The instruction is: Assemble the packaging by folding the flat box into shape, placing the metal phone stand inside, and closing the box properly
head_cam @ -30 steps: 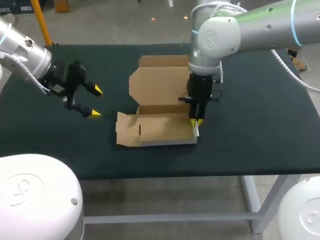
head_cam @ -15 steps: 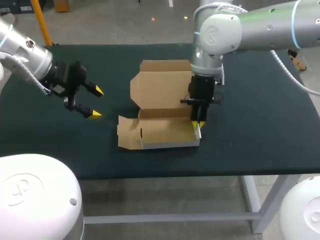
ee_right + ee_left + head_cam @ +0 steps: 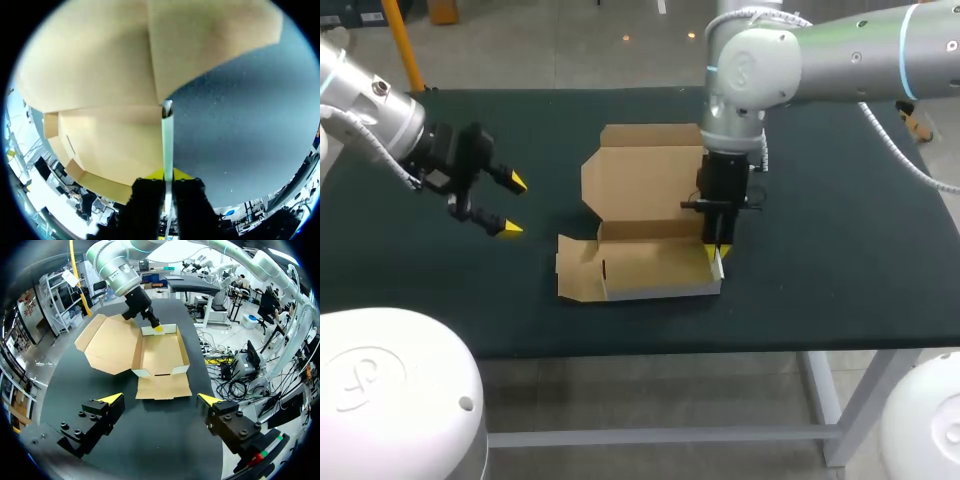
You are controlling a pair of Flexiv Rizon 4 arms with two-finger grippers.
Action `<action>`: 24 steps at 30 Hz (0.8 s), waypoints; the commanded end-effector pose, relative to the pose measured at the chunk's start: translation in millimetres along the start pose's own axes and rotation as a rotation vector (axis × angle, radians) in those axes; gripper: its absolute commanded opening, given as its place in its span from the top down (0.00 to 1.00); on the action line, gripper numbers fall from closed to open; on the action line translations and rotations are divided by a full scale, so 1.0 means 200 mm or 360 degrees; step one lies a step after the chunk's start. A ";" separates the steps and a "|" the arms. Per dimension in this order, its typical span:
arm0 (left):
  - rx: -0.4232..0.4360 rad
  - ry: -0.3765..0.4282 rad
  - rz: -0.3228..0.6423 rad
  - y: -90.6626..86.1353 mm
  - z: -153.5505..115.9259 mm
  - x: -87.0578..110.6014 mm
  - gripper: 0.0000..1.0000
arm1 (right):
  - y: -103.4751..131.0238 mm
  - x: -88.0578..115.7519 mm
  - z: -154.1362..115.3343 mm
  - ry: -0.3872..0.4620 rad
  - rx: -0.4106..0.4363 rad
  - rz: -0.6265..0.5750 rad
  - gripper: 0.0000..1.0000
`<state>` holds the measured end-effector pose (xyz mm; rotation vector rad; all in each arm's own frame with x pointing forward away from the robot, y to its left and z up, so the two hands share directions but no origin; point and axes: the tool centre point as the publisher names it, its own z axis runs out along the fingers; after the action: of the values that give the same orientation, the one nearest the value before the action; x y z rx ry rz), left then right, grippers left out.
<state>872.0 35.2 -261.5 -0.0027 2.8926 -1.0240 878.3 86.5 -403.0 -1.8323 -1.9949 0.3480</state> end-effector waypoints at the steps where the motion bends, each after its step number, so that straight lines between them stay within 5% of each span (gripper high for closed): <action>1: -0.0003 0.0005 0.0000 0.00 0.00 0.00 0.00 | 0.01 0.00 0.00 -0.0003 -0.0001 0.0005 1.00; 7: -0.0003 0.0005 0.0000 0.00 0.00 0.00 0.00 | 0.01 -0.01 0.01 -0.0011 -0.0031 0.0021 0.88; 24: -0.0003 0.0005 0.0000 0.00 0.00 0.00 0.00 | 0.04 -0.02 0.03 -0.0043 -0.0128 0.0070 0.88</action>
<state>872.1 35.2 -261.5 -0.0026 2.8926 -1.0241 884.8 84.9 -406.7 -1.9178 -2.0130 0.3161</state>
